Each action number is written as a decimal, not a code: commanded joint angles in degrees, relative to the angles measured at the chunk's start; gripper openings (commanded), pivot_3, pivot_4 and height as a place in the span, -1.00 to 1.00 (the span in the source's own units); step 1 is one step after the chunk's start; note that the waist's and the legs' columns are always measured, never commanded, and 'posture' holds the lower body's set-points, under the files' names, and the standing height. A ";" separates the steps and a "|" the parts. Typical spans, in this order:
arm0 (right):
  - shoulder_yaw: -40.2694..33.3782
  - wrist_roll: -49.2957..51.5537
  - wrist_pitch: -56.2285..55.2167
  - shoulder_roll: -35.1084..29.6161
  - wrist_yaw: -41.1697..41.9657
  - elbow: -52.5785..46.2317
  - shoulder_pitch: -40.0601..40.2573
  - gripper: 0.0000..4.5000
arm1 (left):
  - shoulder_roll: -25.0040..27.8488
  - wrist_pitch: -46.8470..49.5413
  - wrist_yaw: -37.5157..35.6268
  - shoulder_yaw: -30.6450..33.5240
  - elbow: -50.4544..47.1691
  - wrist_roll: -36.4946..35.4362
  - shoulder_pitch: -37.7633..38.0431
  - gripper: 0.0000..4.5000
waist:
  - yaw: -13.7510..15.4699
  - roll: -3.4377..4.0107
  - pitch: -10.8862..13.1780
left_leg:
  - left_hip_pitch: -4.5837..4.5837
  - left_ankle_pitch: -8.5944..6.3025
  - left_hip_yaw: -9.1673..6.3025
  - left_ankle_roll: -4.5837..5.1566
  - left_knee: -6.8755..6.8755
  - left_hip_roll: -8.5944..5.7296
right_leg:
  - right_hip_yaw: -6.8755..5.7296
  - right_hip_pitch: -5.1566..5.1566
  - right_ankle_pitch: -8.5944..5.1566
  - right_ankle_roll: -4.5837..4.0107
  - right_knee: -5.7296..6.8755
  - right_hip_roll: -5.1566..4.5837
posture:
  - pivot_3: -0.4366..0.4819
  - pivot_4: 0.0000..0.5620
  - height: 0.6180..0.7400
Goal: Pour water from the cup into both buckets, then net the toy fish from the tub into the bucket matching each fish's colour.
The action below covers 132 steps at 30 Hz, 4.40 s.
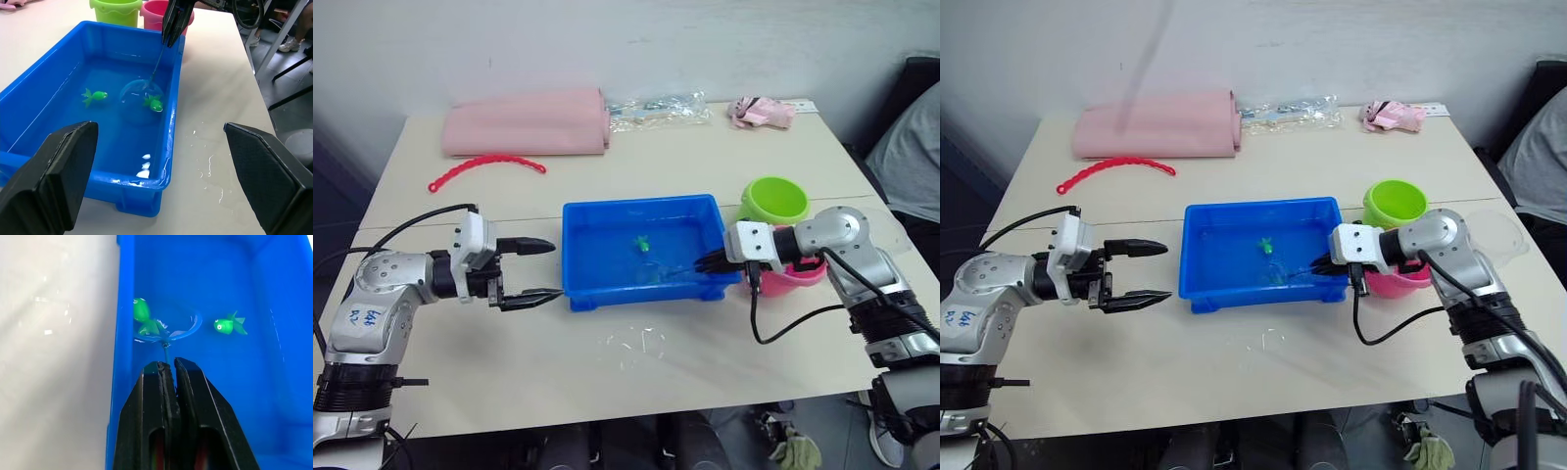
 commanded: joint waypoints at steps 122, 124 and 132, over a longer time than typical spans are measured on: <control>-4.73 5.00 6.75 -3.13 4.96 4.89 -3.79 -1.00 | 2.21 -0.71 -3.14 -0.23 4.24 0.55 -6.28 0.99 | -0.08 0.09 0.06 | 0.00 0.01 0.02 -0.02 0.12 0.03 | 0.01 -0.03 -0.01 -0.02 0.15 0.03 | -0.05 -0.47 1.00; -6.62 7.20 10.64 -2.70 4.31 3.57 -3.03 -1.00 | 1.88 -0.48 -2.81 -0.13 4.04 0.29 -6.37 0.99 | -0.07 0.09 0.06 | 0.00 0.01 0.02 -0.02 0.10 0.03 | 0.02 -0.04 -0.01 -0.02 0.15 0.03 | -0.05 -0.47 1.00; -12.95 10.77 17.76 -3.35 0.84 -2.45 0.81 -1.00 | -1.69 2.14 0.82 0.54 2.63 -2.39 -7.80 0.99 | 0.08 0.08 0.06 | 0.00 0.01 0.02 -0.02 0.10 0.02 | 0.02 -0.04 -0.01 -0.02 0.15 0.01 | -0.05 -0.47 1.00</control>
